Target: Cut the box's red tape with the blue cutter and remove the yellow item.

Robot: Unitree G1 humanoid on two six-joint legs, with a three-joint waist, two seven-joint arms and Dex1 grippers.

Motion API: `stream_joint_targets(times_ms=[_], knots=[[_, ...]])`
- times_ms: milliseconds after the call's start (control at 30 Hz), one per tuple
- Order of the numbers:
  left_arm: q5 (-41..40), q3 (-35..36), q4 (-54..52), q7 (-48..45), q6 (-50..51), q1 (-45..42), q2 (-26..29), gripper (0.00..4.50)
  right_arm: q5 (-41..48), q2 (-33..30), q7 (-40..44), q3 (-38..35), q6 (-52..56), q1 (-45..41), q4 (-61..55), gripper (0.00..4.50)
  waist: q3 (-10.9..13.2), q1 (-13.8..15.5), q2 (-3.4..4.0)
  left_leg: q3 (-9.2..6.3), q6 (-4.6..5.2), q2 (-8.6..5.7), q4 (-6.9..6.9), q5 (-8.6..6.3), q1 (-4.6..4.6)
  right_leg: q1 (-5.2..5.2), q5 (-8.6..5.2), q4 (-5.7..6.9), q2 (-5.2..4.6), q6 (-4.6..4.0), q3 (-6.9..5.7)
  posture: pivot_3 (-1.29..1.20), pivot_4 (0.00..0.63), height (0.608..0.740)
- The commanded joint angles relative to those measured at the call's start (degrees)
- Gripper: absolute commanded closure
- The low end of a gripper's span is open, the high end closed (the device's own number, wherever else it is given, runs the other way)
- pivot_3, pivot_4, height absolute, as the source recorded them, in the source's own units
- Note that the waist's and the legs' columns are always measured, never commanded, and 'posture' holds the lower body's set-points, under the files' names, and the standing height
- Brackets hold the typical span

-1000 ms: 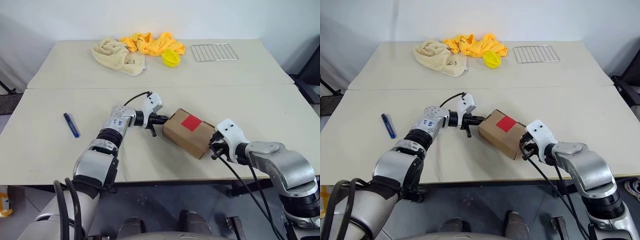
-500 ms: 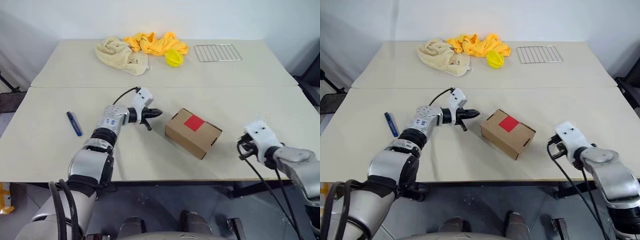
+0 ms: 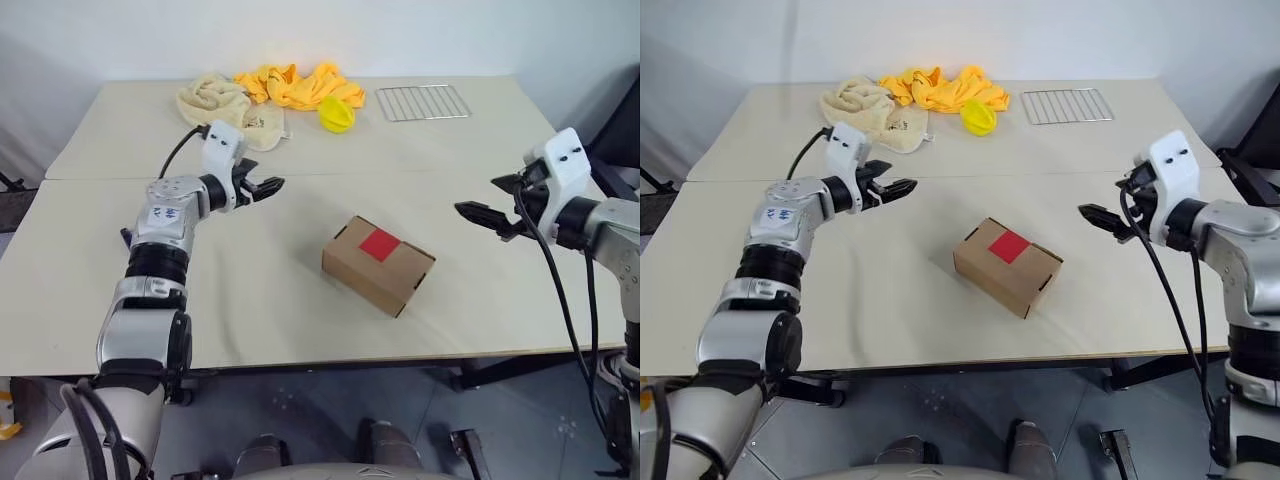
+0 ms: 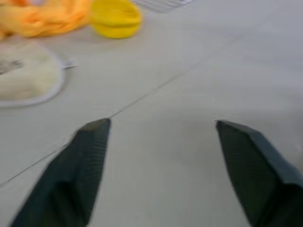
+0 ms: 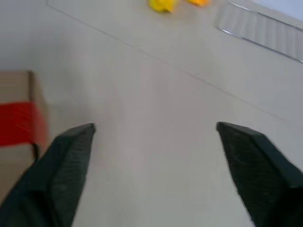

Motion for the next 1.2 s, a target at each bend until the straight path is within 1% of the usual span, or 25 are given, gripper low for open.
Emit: stream_joint_targets(times_ms=[33,100,167,233,333,433,500,600,700,733,767,867,933,1100,1200], knots=[[1.6,4.1,-14.8,13.0,6.6,3.8,0.4,0.01,-1.2,1.0,4.7,2.3,-9.5,-5.6,5.9,0.0,0.0,-0.4,0.0,0.0,0.0,0.0,0.01,0.0,-0.01,0.0,0.0,0.01,0.0,0.01,0.01,0.0,0.15,0.74],[1.2,7.7,-21.6,20.5,11.6,6.0,-1.3,0.01,-2.9,1.7,7.1,4.8,-14.0,-7.8,9.7,0.0,0.0,-0.5,-0.02,-0.04,0.0,0.0,0.02,0.0,-0.02,0.0,0.01,0.03,-0.01,0.01,0.0,0.0,0.15,0.74],[2.3,9.2,-28.7,26.5,17.7,8.3,-2.9,0.01,-4.3,3.1,8.7,6.9,-17.8,-9.9,13.6,0.0,0.0,-0.6,-0.02,-0.05,0.0,0.01,0.02,0.0,-0.01,0.01,0.01,0.02,-0.01,0.01,-0.01,0.0,0.15,0.74],[3.4,9.8,-35.1,30.6,24.1,10.6,-4.4,0.01,-4.9,4.9,10.6,8.4,-20.5,-11.8,16.8,0.0,0.0,-0.7,-0.02,-0.03,0.0,0.01,0.02,0.0,0.0,0.01,0.01,0.03,-0.01,0.01,0.0,0.0,0.15,0.74],[3.8,12.5,-42.4,35.7,28.2,13.1,-6.7,0.01,-5.2,7.4,12.8,9.8,-23.1,-14.0,19.7,0.0,0.0,-0.7,-0.02,-0.03,-0.01,0.01,0.01,0.01,0.02,0.01,0.01,0.06,-0.01,0.01,0.0,0.0,0.15,0.74],[3.7,15.3,-48.1,38.8,32.0,15.8,-8.1,0.58,-5.0,9.4,16.1,11.1,-24.5,-15.7,21.4,0.0,0.0,-0.7,-0.02,-0.02,-0.02,0.01,0.02,0.01,0.01,0.0,0.01,0.06,-0.01,0.01,0.01,0.0,0.15,0.74],[4.5,15.4,-51.1,40.2,33.6,17.7,-7.9,1.12,-4.6,10.5,18.5,11.7,-25.4,-16.6,22.5,0.0,0.0,-0.7,-0.02,-0.02,-0.02,0.02,0.01,0.01,0.02,0.0,0.01,0.05,-0.01,0.01,0.0,0.0,0.15,0.74],[4.7,17.4,-54.3,42.1,36.9,19.4,-8.4,1.12,-4.9,11.2,22.6,13.2,-26.5,-17.6,23.7,0.0,0.0,-0.6,-0.02,-0.03,-0.02,0.02,0.03,0.01,0.02,0.01,0.01,0.06,-0.01,0.01,0.01,0.0,0.15,0.74],[5.1,21.4,-56.2,45.1,40.9,19.9,-10.2,1.12,-6.5,12.3,24.8,14.5,-29.1,-19.1,26.9,0.0,0.0,-0.6,-0.02,-0.03,-0.03,0.02,0.05,0.01,0.02,0.02,0.01,0.06,-0.02,0.01,0.02,0.0,0.15,0.74],[5.5,21.7,-56.6,45.7,42.2,20.0,-10.3,1.12,-6.7,12.5,25.0,14.5,-29.6,-19.5,27.5,0.0,0.0,-0.6,-0.02,-0.04,-0.03,0.02,0.05,0.01,0.02,0.02,0.01,0.06,-0.02,0.01,0.01,0.0,0.15,0.74],[5.3,20.6,-56.9,44.3,45.6,20.6,-8.8,1.12,-7.0,12.7,25.0,14.3,-29.8,-19.7,27.9,0.0,0.0,-0.6,-0.02,-0.03,-0.03,0.02,0.04,0.01,0.02,0.02,0.01,0.07,-0.01,0.01,0.01,0.0,0.15,0.74],[5.3,21.0,-58.8,43.9,49.1,21.6,-8.3,0.6,-7.3,12.9,25.6,14.0,-29.9,-19.9,28.2,0.0,0.0,-0.6,-0.02,-0.03,-0.03,0.02,0.03,0.01,0.03,0.01,0.01,0.08,-0.02,0.01,0.01,0.0,0.15,0.74],[6.3,21.2,-59.5,44.7,49.8,22.4,-7.8,0.03,-7.5,12.8,26.0,13.8,-29.9,-19.7,28.0,0.0,0.0,-0.6,-0.02,-0.03,-0.04,0.02,0.03,0.0,0.02,0.01,0.01,0.07,-0.02,0.01,0.02,0.0,0.15,0.74],[7.6,23.9,-58.6,47.1,48.8,23.2,-8.9,0.03,-8.0,12.2,26.2,13.8,-29.4,-18.8,26.9,0.0,0.0,-0.7,-0.02,-0.02,-0.05,0.03,0.03,0.0,0.05,0.01,0.01,0.08,-0.02,0.01,0.02,0.0,0.15,0.74],[7.7,24.3,-56.8,47.5,47.6,23.7,-9.4,0.03,-8.1,12.0,26.2,13.7,-29.1,-18.3,26.2,0.0,0.0,-0.6,-0.02,-0.02,-0.06,0.03,0.03,0.0,0.04,0.01,0.01,0.09,-0.02,0.01,0.02,0.0,0.15,0.74]])
